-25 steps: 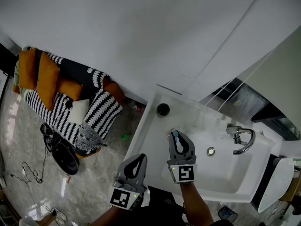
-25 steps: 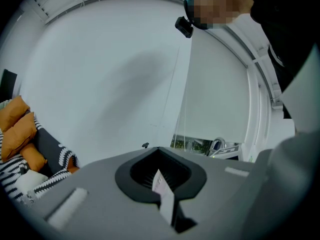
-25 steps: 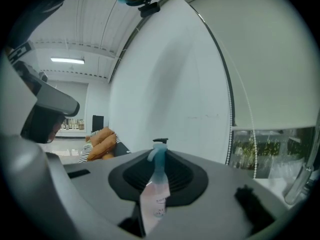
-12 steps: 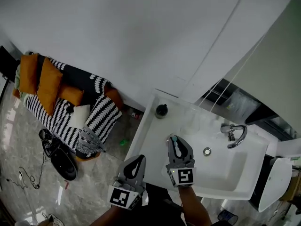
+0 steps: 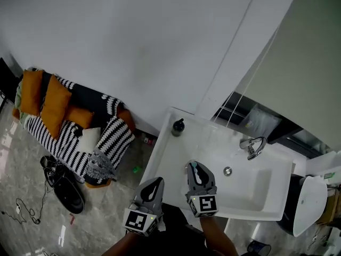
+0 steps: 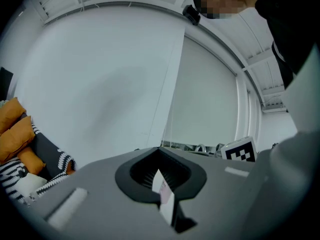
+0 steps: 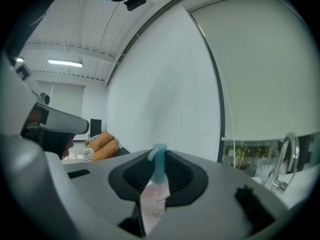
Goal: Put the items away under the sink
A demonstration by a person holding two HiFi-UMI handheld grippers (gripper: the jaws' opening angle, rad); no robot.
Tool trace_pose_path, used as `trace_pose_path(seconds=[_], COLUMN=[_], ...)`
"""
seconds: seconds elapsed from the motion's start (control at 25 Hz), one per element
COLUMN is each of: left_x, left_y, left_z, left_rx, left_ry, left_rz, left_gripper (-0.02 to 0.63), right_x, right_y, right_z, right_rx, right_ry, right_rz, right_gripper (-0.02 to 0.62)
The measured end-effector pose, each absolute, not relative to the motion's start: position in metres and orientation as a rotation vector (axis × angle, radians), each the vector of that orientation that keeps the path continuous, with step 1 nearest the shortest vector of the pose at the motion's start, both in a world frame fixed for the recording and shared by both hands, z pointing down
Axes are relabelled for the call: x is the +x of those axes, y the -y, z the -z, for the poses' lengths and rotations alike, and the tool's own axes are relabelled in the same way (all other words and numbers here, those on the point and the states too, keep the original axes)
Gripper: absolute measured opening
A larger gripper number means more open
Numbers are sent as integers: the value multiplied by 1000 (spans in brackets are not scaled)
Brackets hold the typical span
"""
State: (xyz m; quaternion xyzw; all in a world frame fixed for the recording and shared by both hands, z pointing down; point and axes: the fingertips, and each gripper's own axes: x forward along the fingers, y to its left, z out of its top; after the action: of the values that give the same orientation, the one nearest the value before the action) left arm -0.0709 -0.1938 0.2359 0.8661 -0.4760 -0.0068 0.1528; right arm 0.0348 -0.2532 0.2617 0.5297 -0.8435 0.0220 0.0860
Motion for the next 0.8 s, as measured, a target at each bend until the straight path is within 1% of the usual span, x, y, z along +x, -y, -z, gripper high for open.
trace_pose_path(seconds=[0.8], left_x=[-83], left_y=[115], left_z=[-197], left_rx=[2606], left_ry=[1330], left_rz=[120], left_gripper=[8], right_x=[20], right_y=[137], right_z=[-234], right_rx=[1667], right_ry=[2493], right_rz=[-119], right_gripper=[74])
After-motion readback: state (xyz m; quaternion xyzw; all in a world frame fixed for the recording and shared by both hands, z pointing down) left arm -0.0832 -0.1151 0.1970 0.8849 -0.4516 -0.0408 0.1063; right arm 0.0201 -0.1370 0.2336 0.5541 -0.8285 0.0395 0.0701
